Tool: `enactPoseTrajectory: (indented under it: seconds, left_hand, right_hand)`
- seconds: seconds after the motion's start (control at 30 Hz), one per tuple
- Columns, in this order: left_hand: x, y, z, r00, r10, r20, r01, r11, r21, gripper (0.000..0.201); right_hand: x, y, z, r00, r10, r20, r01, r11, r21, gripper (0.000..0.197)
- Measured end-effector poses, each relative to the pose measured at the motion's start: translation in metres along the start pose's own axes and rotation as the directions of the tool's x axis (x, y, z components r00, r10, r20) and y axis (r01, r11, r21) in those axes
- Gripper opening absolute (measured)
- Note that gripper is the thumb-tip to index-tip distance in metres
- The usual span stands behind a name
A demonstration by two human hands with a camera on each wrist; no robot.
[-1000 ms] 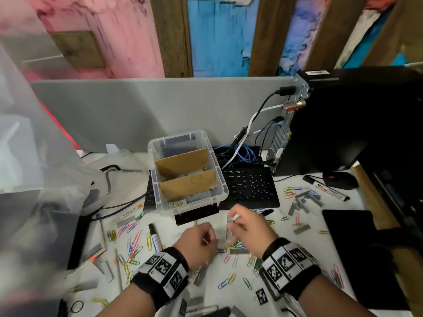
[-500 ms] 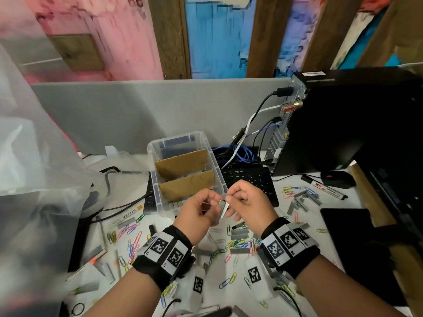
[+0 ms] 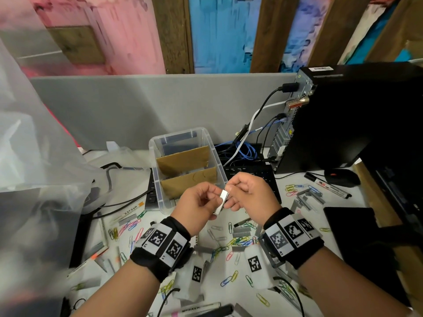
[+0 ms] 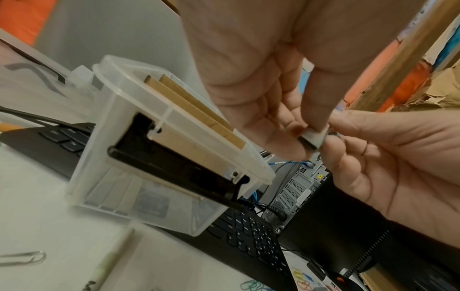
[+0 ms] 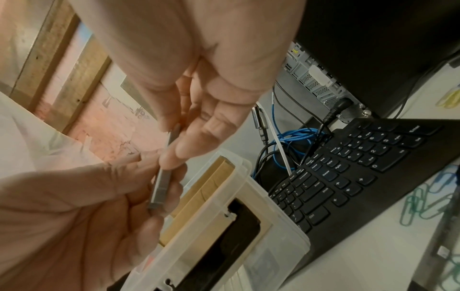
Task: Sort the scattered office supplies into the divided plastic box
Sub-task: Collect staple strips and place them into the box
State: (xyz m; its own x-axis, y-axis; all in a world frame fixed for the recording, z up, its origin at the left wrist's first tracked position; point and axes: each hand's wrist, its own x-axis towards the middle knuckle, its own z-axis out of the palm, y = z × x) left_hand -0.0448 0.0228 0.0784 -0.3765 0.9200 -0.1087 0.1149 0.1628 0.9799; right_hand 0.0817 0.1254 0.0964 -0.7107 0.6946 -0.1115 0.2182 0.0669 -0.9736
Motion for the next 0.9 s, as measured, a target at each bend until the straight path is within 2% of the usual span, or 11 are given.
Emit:
enactPoseTrajectory:
  seconds: [0.17, 0.27, 0.33, 0.4, 0.53, 0.73, 0.9]
  left_hand:
    - [0.004, 0.001, -0.002, 0.999, 0.024, -0.037, -0.023, 0.999, 0.041, 0.005]
    - [0.007, 0.0, -0.003, 0.997, 0.005, -0.083, -0.003, 1.0, 0.021, 0.005]
    - [0.009, -0.001, -0.003, 0.993, -0.004, -0.114, 0.004, 1.0, 0.002, 0.007]
    - [0.011, -0.002, -0.002, 0.99, 0.019, -0.136, -0.014, 0.999, 0.04, 0.006]
    - [0.011, 0.002, -0.001, 0.992, 0.014, -0.129, -0.011, 1.0, 0.021, 0.007]
    - [0.007, 0.008, -0.008, 0.998, 0.0, -0.061, -0.001, 1.0, -0.013, 0.014]
    - [0.008, 0.003, -0.013, 0.993, 0.006, -0.114, -0.002, 1.0, 0.029, 0.019]
  right_hand:
    - [0.001, 0.001, 0.001, 0.999, -0.033, 0.005, 0.034, 0.998, -0.054, 0.008]
    - [0.0, 0.004, 0.003, 0.997, -0.058, 0.059, 0.067, 0.985, -0.156, 0.036]
    - [-0.001, 0.005, 0.006, 0.991, -0.085, 0.099, 0.111, 0.951, -0.288, 0.057]
    - [-0.002, 0.004, 0.011, 0.986, -0.136, 0.092, 0.162, 0.887, -0.432, 0.065]
    - [0.001, 0.002, 0.015, 0.974, -0.22, 0.056, 0.21, 0.776, -0.596, 0.054]
    - [0.003, -0.004, 0.014, 0.962, -0.262, 0.078, 0.256, 0.759, -0.598, 0.048]
    - [0.008, -0.006, 0.017, 0.964, -0.23, 0.131, 0.258, 0.706, -0.659, 0.069]
